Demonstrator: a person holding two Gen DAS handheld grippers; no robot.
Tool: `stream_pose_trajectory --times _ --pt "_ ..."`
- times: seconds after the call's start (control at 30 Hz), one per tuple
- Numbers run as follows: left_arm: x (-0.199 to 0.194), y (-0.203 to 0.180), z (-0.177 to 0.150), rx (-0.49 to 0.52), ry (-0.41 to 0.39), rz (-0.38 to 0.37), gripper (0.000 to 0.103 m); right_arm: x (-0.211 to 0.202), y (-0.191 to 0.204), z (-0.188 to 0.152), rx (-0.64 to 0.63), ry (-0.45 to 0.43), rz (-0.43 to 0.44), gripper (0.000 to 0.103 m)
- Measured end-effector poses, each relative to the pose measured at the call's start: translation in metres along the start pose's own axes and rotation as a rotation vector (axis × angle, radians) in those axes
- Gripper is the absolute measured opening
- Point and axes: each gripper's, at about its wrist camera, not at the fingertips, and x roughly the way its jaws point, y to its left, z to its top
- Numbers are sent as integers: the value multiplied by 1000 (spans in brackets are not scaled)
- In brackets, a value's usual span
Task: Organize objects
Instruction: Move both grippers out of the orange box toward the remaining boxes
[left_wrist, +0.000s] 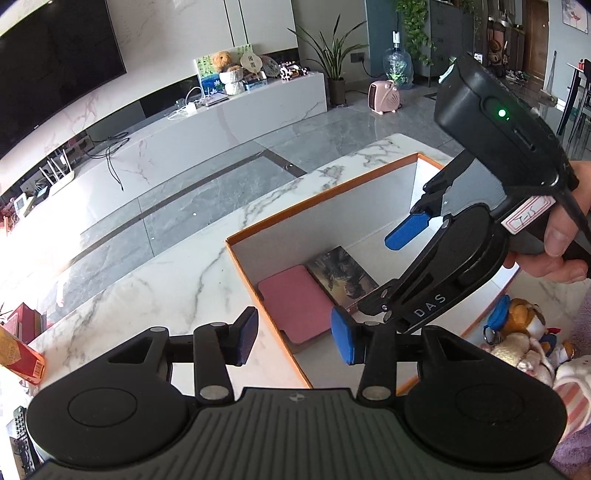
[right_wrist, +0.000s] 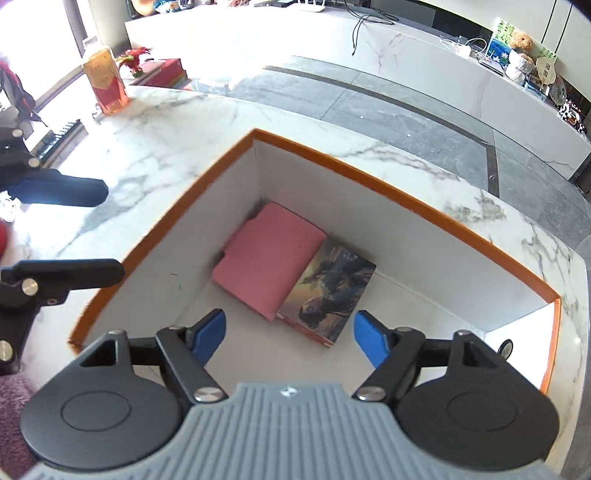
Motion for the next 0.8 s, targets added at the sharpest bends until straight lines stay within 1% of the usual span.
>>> stream_pose_trajectory --times 0.03,0.07,0.1,0.17,0.23,0.27,0.4,0.47,0.57,0.6,0.67,0.7,0.73,0.8 --pt "-8 -4 -2 -6 -3 11 54 -2 23 4 2 -14 11 70" --pt "-15 -6 -4 -13 -5 14 56 11 40 -11 1 -28 24 69" --pt "-21 -8 -4 -23 -6 10 56 10 51 -20 -2 -43 36 68" --pt "-33 -11 -10 -58 -4 -6 59 -5 61 -38 -14 -73 53 65" --pt "-39 -14 -17 -92 9 -18 64 -19 71 -43 -27 -100 72 62" --pt "-40 -16 -21 -104 16 -22 66 -17 74 -54 -29 -111 81 61" --pt "-42 -26 -43 -139 40 -4 71 -29 82 -88 -30 -136 126 60" --pt "-40 -33 -55 -156 59 2 72 -26 90 -104 -54 -125 140 60" --pt "-34 -42 -71 -191 87 -21 72 -2 104 -124 -88 -84 143 60" --pt "-32 -44 -75 -198 93 -18 72 5 109 -129 -98 -69 145 60" --pt "-25 -49 -85 -209 110 -4 72 21 119 -139 -132 -42 144 62" --pt "-21 -51 -91 -215 122 -3 72 31 127 -142 -159 -28 138 65" --pt "-17 -51 -93 -222 132 -6 72 37 132 -145 -180 -17 127 70" --pt "-10 -49 -98 -232 154 -15 72 54 143 -150 -234 9 107 72"
